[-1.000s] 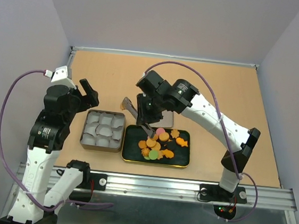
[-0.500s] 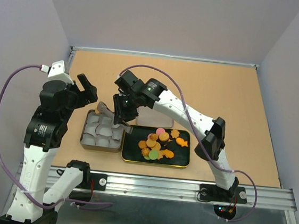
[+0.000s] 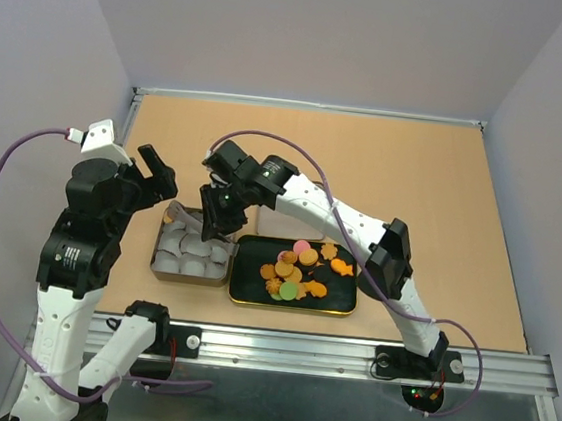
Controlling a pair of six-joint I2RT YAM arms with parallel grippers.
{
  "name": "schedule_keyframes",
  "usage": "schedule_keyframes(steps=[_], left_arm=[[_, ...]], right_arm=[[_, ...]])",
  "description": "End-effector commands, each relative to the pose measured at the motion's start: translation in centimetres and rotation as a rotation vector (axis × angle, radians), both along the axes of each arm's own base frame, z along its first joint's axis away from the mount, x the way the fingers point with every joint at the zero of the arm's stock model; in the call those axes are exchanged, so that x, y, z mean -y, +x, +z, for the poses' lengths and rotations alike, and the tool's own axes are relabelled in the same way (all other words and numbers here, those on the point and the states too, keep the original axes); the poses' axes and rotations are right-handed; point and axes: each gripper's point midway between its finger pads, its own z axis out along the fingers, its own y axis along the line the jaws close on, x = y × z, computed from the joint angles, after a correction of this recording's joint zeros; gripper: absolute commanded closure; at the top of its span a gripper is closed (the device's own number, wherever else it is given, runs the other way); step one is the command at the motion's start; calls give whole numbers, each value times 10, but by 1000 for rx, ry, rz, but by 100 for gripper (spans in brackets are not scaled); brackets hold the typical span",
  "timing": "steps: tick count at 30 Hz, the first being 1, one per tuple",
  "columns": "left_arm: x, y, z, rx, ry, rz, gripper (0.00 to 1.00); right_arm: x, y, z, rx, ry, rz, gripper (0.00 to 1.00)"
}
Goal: Pack the cookies
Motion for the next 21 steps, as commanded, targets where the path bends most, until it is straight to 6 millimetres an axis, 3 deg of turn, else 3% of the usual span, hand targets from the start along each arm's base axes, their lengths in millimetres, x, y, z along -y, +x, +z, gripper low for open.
schedule_keyframes(steps=[1,16,21], left_arm=[[-3,-4,22,61,17,2,8],[-4,-4,22,65,23,8,8],[-4,-3,22,64,23,7,8]], right_arm=[[-23,8,30,83,120,23,87],[-26,21,22,128,97,-16,48],[-25,22,28,141,104,-21,47]])
